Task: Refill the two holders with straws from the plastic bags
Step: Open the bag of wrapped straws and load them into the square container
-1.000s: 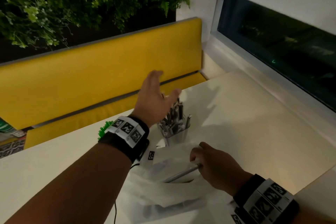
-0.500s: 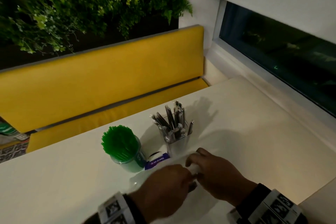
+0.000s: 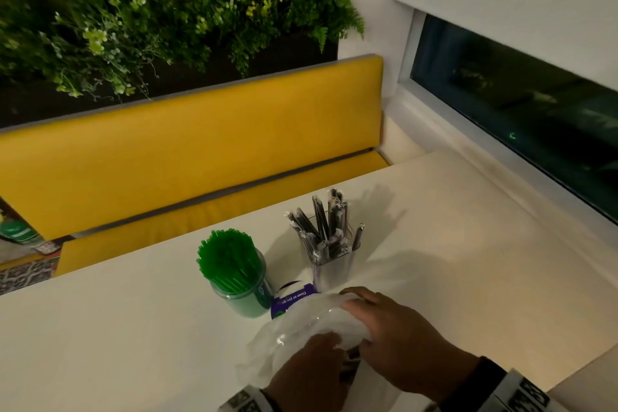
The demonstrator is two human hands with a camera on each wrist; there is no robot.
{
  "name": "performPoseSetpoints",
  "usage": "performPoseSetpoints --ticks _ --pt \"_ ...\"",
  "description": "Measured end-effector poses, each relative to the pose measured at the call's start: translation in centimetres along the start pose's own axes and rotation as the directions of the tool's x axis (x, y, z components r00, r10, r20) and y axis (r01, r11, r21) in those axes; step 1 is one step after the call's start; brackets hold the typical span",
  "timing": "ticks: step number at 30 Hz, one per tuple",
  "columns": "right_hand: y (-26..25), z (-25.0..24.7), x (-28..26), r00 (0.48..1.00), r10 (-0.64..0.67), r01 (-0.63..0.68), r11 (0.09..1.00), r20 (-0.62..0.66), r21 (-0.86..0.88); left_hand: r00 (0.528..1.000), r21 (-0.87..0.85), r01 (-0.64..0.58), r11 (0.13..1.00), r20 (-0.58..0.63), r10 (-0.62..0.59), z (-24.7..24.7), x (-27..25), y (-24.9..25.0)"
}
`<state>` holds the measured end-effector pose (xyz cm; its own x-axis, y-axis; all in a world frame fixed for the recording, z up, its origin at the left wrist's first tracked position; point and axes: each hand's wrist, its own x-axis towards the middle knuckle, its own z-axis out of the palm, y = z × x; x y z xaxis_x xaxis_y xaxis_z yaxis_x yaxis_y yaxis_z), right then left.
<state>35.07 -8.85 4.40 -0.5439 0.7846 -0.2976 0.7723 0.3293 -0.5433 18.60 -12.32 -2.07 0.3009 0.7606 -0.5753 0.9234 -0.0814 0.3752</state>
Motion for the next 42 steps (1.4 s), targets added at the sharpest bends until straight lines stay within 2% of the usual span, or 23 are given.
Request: performPoseSetpoints --ticks 1,4,7,10,12,16,19,21,23,25,27,29,31,33,35,36,38,40,42 --pt "-0.1 0.1 -0.1 1.0 -0.022 0.022 1.0 -0.022 0.006 0.999 0.011 0.047 0.999 -0.018 -0.047 0.1 0.6 0.1" --pt "-0.5 0.7 -0.1 0.994 -0.093 0.097 0.994 -0.057 0.059 0.995 0.017 0.076 0.997 -0.06 -0.075 1.3 2.3 0.7" --pt "-0.8 1.1 -0.2 0.991 -0.129 0.133 0.984 -0.045 0.12 0.991 0.116 0.136 0.984 -0.008 -0.136 2.4 2.7 0.5" --pt "-0.5 1.3 -0.5 0.988 -0.143 0.148 0.986 -0.066 0.082 0.991 0.128 0.133 0.983 -0.033 -0.13 3.1 2.8 0.3" --pt "0.2 1.5 -0.6 0.986 -0.115 0.121 0.992 -0.123 0.039 0.995 0.105 0.09 0.99 -0.059 -0.084 2.8 2.9 0.2" --pt "2.7 1.6 -0.8 0.972 0.03 -0.037 0.999 -0.235 -0.023 0.998 -0.156 -0.036 0.987 -0.052 0.029 0.9 2.2 -0.6" --pt "3.5 1.5 -1.1 0.972 0.066 -0.068 0.998 -0.224 -0.003 0.995 -0.203 -0.098 0.974 -0.047 0.09 -1.0 1.0 -1.8" --pt "3.1 1.3 -1.0 0.986 -0.001 0.01 0.999 -0.169 0.053 0.994 -0.221 -0.111 0.969 -0.017 0.11 -2.2 0.4 -2.0" --pt "2.6 1.0 -1.1 0.99 -0.063 0.085 0.982 -0.129 0.168 0.99 -0.325 -0.1 0.941 0.067 0.128 -2.9 0.2 -1.9" --pt "2.4 0.7 -1.3 0.965 -0.096 0.171 0.934 -0.243 0.313 0.983 -0.41 -0.091 0.908 0.107 0.147 -2.9 0.0 -2.0" --pt "2.5 0.3 -1.2 0.946 -0.035 0.202 0.841 -0.322 0.502 0.986 -0.452 -0.119 0.884 0.052 0.159 -2.4 -0.1 -2.3" --pt "3.1 0.3 -0.6 0.956 0.056 0.131 0.796 -0.287 0.591 0.983 -0.447 -0.175 0.877 -0.031 0.18 -2.5 -1.2 -2.0" --pt "4.2 1.0 0.3 0.951 0.108 0.057 0.86 -0.29 0.508 0.952 -0.542 -0.303 0.784 -0.133 0.276 -3.7 -2.7 -1.2" --pt "5.1 1.8 1.3 0.966 0.111 -0.041 0.958 -0.235 0.285 0.911 -0.644 -0.407 0.648 -0.228 0.345 -6.0 -4.2 -0.3" --pt "5.4 2.4 2.1 0.977 0.162 -0.163 0.987 -0.137 0.004 0.881 -0.712 -0.472 0.52 -0.393 0.262 -8.7 -5.0 0.0" --pt "5.0 2.4 2.3 0.971 0.205 -0.211 0.977 -0.12 -0.043 0.855 -0.729 -0.513 0.453 -0.481 0.193 -10.1 -5.3 0.0" --pt "4.2 2.1 2.6 0.964 0.21 -0.227 0.969 -0.161 -0.094 0.786 -0.734 -0.595 0.328 -0.616 0.049 -12.6 -4.7 0.0" --pt "4.0 1.7 3.4 0.956 0.198 -0.235 0.959 -0.217 -0.16 0.752 -0.748 -0.612 0.256 -0.651 -0.104 -14.7 -3.4 0.1" --pt "4.0 1.1 4.5 0.955 0.203 -0.25 0.944 -0.218 -0.215 0.727 -0.758 -0.615 0.218 -0.652 -0.216 -15.9 -1.2 0.2"
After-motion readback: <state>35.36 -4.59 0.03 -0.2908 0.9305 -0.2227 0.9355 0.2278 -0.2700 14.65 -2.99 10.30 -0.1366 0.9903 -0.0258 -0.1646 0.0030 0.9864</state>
